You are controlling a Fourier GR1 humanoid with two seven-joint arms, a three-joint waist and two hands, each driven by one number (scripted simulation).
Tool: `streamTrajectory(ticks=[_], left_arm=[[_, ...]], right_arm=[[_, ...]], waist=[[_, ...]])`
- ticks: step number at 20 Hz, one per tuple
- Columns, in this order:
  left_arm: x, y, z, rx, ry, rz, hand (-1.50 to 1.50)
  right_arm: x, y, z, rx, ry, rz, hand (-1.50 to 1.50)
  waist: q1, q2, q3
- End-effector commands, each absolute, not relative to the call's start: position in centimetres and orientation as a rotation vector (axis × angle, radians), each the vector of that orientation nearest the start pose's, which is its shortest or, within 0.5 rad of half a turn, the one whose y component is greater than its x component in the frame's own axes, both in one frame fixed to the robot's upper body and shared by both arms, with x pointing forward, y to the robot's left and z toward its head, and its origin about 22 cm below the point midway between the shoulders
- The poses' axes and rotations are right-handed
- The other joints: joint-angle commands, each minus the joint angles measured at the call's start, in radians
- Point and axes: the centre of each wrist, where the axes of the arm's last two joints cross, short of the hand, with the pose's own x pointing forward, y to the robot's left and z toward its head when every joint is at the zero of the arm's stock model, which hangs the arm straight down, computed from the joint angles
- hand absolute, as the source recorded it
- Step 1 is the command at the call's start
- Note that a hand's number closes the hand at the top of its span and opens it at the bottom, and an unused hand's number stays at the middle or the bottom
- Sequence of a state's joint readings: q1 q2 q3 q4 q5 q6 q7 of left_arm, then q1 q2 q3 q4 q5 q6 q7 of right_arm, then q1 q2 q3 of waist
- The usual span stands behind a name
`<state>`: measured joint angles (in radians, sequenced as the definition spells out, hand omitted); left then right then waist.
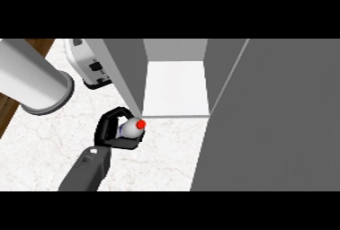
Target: Pick up the bottled water, place it into the cabinet and close the cabinet
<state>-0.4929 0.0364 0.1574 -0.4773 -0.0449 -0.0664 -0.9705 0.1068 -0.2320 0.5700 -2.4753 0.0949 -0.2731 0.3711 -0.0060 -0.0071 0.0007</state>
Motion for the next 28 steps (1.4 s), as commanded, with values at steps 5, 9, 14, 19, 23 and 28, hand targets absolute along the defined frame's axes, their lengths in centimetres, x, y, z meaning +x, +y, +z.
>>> streamTrajectory(ticks=[5, 9, 14, 19, 23, 28], left_arm=[[32.2, 17.6, -8.4, -0.273, -1.871, -0.008, 1.5], [33.4, 15.8, -5.5, -0.271, -1.875, 0.025, 1.5], [34.2, 13.7, -3.5, -0.253, -1.871, 0.012, 1.5], [34.7, 12.4, -1.3, -0.216, -1.869, 0.003, 1.5], [34.3, 11.3, -0.7, -0.168, -1.858, -0.029, 1.5], [35.5, 11.2, 0.4, -0.09, -1.801, 0.017, 1.5]], right_arm=[[10.6, -17.7, 18.4, 0.202, -1.966, 0.211, -1.5], [11.1, -17.4, 18.2, 0.209, -1.959, 0.247, -1.5], [11.0, -17.6, 17.9, 0.249, -1.976, 0.211, -1.5], [11.2, -17.3, 17.5, 0.252, -1.978, 0.206, -1.5], [11.9, -17.2, 17.0, 0.255, -1.969, 0.215, -1.5], [10.9, -17.2, 17.0, 0.278, -1.954, 0.243, -1.5]], waist=[[0.0, -0.003, 0.0], [-0.001, -0.003, 0.0], [-0.027, -0.001, 0.0], [-0.031, -0.003, 0.0], [-0.031, -0.001, 0.001], [-0.063, 0.001, 0.0]])
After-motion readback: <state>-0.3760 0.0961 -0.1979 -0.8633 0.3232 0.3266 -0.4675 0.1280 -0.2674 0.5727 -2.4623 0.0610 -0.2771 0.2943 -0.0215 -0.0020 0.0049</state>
